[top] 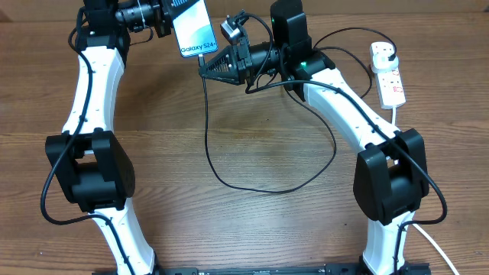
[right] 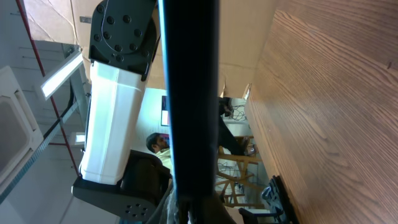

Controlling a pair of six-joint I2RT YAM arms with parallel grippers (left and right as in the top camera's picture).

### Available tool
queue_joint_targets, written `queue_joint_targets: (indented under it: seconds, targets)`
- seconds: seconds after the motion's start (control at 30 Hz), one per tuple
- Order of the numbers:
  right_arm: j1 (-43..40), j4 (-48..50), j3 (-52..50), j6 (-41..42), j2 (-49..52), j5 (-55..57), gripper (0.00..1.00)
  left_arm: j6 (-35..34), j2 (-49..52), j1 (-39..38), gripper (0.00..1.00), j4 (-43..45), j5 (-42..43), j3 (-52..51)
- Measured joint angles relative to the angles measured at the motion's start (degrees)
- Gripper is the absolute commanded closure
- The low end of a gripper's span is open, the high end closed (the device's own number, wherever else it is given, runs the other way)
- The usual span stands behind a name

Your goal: Plug charger to phone and switch on socket

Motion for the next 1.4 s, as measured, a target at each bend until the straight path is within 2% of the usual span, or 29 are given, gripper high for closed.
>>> queue_joint_targets:
  seconds: [1.0,1.07,1.17,1.27,1.4]
  targets:
    - [-0.63,-0.02,0.00,0.17,0.00,0.22,0.96,2.38,0.02,-0.33,0.96,0.09,0.68,0.00]
    - [-0.66,-0.07,0.00,0.15,0.00,0.24,0.89,2.67,0.02,-0.33,0.96,0.07,0.70,0.00]
    - [-0.79,-0.39,0.00,-0.66,0.00,2.08,0.74,3.04,0.02,-0.35,0.96,-0.31,2.84,0.00]
    - [-1.33,-1.18,0.00,-1.81,0.00,3.15,0.65,3.54,0.02,-0.17,0.96,-0.44,4.50,0.00]
    - [-1.84,-1.33,0.00,-3.21,0.00,3.10,0.61,4.42,0.02,0.59,0.96,-0.55,5.70,0.00]
